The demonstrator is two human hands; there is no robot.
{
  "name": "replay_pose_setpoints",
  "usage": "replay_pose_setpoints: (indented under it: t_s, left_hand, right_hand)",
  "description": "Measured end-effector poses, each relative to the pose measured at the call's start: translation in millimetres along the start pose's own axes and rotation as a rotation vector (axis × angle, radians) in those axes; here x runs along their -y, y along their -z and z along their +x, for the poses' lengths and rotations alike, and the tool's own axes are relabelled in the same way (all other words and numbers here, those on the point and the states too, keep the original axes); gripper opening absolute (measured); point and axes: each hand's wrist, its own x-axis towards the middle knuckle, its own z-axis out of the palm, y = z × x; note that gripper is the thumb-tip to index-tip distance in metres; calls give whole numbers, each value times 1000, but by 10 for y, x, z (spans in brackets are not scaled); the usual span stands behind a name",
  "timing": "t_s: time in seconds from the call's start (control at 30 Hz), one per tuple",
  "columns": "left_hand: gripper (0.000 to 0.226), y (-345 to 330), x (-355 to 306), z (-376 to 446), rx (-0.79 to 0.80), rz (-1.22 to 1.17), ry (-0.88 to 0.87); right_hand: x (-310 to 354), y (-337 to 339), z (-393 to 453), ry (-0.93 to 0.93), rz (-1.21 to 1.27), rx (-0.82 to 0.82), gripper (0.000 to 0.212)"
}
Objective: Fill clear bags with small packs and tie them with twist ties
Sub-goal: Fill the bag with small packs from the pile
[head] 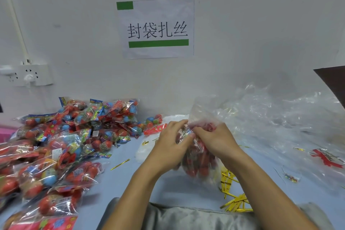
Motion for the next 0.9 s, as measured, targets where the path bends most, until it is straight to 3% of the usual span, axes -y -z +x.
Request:
replay_pose_setpoints:
  t_s: [0.17, 0.3, 0.5, 0.6, 0.67, 0.83, 0.9]
  left_hand:
    - [24, -35, -2, 12, -102, -68, 3]
    - [28, -92, -5, 25, -171, -109, -33]
    - [31, -150, 31, 12, -128, -105, -39]
    - [33, -158, 8, 12, -105, -113, 5]
    - [31, -159, -10, 12, -80, -134, 20]
    - [32, -71, -49, 3, -29, -312, -18]
    - [33, -53, -69, -1, -78, -450, 27]
  right_hand:
    - [46, 3, -32, 8, 6, 63, 29]
    - [36, -17, -31, -13, 12, 70, 33]
    - [7, -32, -36, 35, 26, 104, 27]
    - [33, -29, -47, -12, 83, 152, 14]
    - [22, -15, -40, -57, 151, 172, 18]
    - [4, 31, -39, -70, 136, 148, 15]
    - [-11, 50, -24, -135, 144, 113, 11]
